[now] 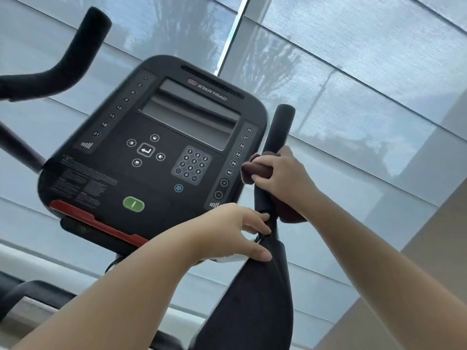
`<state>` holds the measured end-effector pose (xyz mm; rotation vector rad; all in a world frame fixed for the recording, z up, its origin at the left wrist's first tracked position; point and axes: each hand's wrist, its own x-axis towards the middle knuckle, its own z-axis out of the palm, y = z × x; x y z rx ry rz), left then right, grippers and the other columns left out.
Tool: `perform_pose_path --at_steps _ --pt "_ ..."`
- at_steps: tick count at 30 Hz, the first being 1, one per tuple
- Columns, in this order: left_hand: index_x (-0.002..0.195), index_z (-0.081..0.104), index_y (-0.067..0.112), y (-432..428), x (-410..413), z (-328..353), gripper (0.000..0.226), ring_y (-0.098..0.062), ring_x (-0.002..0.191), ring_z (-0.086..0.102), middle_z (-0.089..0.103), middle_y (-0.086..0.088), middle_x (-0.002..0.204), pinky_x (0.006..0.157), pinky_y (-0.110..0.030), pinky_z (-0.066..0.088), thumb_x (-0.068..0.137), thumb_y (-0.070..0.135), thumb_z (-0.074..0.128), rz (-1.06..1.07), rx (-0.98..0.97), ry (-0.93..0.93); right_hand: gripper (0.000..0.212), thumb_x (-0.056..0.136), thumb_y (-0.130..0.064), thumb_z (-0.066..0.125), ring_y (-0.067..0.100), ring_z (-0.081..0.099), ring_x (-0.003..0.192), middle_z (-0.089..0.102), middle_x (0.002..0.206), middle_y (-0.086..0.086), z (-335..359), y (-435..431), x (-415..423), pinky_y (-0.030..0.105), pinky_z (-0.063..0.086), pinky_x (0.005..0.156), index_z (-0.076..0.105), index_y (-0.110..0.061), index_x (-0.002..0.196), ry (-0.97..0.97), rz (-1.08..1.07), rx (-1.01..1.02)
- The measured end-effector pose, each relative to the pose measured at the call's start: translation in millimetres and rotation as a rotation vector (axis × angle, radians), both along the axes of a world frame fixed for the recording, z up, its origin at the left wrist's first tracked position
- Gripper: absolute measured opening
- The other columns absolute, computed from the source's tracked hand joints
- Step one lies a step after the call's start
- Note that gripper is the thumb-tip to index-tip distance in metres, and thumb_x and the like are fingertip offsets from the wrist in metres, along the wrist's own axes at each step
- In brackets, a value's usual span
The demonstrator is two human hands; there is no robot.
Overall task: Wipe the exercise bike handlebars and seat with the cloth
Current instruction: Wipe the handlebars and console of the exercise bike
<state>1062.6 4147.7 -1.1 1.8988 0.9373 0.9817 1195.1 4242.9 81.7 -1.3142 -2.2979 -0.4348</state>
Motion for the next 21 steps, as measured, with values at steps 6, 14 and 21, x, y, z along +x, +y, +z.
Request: perform_pose_path --at_steps 6,14,21 --pt "0.096 0.065 0.036 4 0 -3 0.033 0.018 0.105 0.048 0.047 0.036 0.115 0.092 -0.025 0.046 0.068 0.025 0.079 -0.010 -0.027 -0.040 0.031 0.079 -0.029 0.065 0.020 0.052 0.099 0.045 0.106 0.006 26 -3 6 0.027 0.040 0.090 0.064 -0.033 0.110 0.009 0.081 -0.002" --pt "0.102 0.067 0.033 11 -3 -6 0.036 0.017 0.105 0.049 0.048 0.036 0.115 0.093 -0.015 0.037 0.069 0.026 0.079 -0.004 0.009 -0.005 0.027 0.082 -0.031 0.058 0.034 0.055 0.088 0.039 0.107 0.010 18 8 -21 0.033 0.043 0.078 0.063 -0.021 0.106 -0.214 -0.109 0.123" --pt "0.093 0.067 0.034 7 -2 -4 0.031 0.014 0.101 0.053 0.055 0.026 0.113 0.084 -0.001 0.039 0.070 0.016 0.078 0.003 -0.014 -0.040 0.024 0.075 -0.021 0.062 0.015 0.054 0.088 0.061 0.084 0.000 4 -27 4 0.032 0.049 0.077 0.070 -0.027 0.097 -0.137 0.090 -0.223"
